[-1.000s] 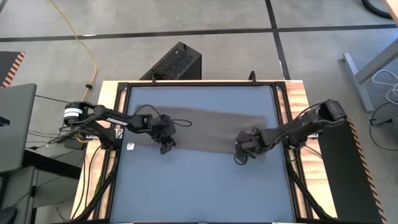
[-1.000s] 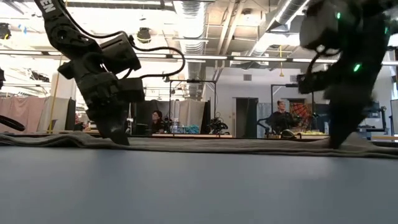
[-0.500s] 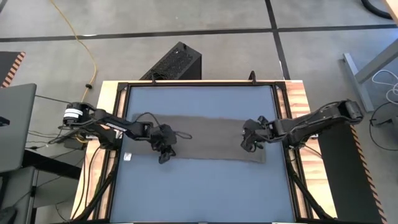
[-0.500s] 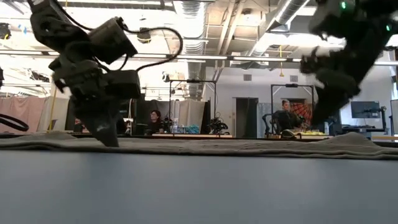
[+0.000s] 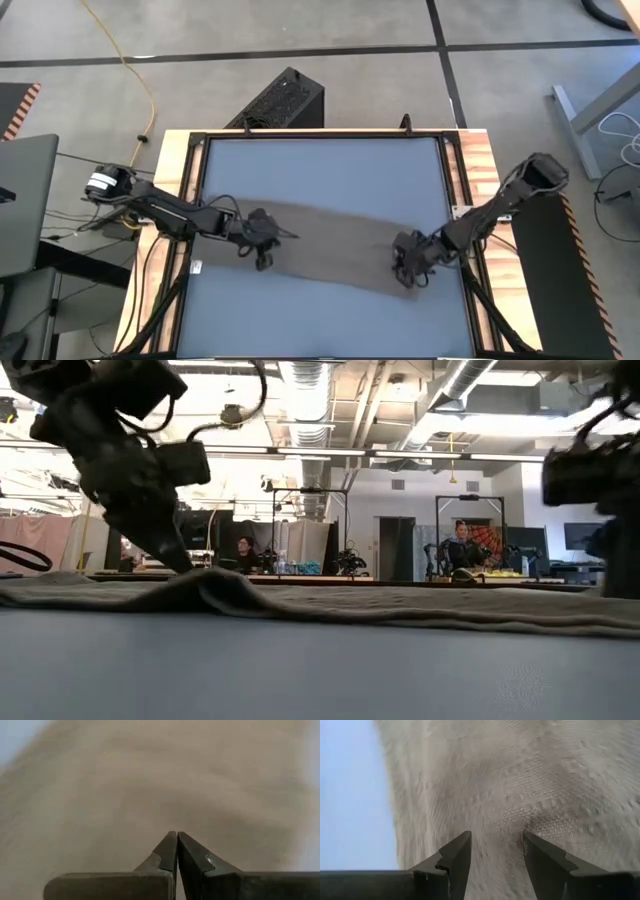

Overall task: Roll towel into tight, uniform cylinder
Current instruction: Roll the gray towel

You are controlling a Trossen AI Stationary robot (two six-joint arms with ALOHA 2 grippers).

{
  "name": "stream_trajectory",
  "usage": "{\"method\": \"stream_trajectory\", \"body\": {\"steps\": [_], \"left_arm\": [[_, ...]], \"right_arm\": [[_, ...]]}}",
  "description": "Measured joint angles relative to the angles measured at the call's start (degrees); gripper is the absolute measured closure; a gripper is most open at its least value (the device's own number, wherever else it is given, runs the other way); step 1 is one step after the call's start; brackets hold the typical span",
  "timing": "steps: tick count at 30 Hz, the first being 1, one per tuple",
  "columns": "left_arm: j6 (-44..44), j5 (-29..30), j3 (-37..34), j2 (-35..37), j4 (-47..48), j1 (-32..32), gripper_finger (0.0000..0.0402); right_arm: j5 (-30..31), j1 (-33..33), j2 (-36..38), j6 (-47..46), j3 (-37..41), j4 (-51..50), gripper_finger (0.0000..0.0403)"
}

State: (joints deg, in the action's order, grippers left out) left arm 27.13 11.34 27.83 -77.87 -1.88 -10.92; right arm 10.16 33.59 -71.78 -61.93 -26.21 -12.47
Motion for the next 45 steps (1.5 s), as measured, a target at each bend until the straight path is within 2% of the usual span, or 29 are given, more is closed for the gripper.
{"method": "stream_trajectory", "body": {"steps": [2, 5, 9, 11, 14, 17, 22, 29, 33, 35, 39, 45], "left_arm": [[2.36, 2.47, 0.00, -1.51, 2.28, 0.35, 0.0401], [4.92, 2.70, 0.16, -4.78, 2.38, 0.93, 0.0401], [5.90, 2.32, 0.29, -9.64, -1.08, 2.59, 0.0402], [5.60, 1.23, 0.31, -11.78, -4.19, 3.86, 0.0402], [3.93, -0.39, 0.43, -14.79, -9.74, 6.44, 0.0402], [1.10, -2.72, 0.83, -16.54, -13.78, 10.06, 0.0401], [-6.37, -3.65, 5.32, -17.06, -10.83, 16.57, 0.0402], [-17.47, -6.65, 15.44, -16.86, 5.66, 23.63, 0.0402], [-22.31, -4.12, 21.70, -16.64, 18.16, 24.78, 0.0402], [-22.60, -2.44, 23.13, -16.52, 20.46, 24.83, 0.0402], [-22.06, -5.34, 22.84, -16.69, 18.29, 23.83, 0.0402], [-20.25, -9.90, 19.07, -17.04, 4.93, 19.55, 0.0402]], "right_arm": [[-0.81, 2.15, 0.01, 1.15, -2.75, -1.27, 0.0200], [-0.61, 3.50, 0.82, 6.89, -7.65, -5.04, 0.0200], [4.07, 2.89, 2.22, 17.83, -12.95, -13.02, 0.0200], [7.39, 1.90, 2.65, 21.97, -13.67, -16.82, 0.0200], [8.16, -1.68, 2.11, 24.27, -11.92, -21.40, 0.0200], [7.84, -4.97, 1.92, 24.15, -7.68, -20.44, 0.0200], [5.55, -4.44, 2.13, 17.17, -1.04, -18.00, 0.0200], [6.28, 3.81, 2.31, 2.91, 2.14, -16.61, 0.0200], [3.27, 8.24, 2.26, -1.68, 0.98, -14.60, 0.0200], [2.79, 9.55, 2.11, -2.11, -0.05, -13.68, 0.0200], [5.35, 10.52, 2.00, -0.58, -2.30, -10.53, 0.0200], [7.50, 9.20, 2.09, 7.92, -5.00, -5.17, 0.0200]]}}
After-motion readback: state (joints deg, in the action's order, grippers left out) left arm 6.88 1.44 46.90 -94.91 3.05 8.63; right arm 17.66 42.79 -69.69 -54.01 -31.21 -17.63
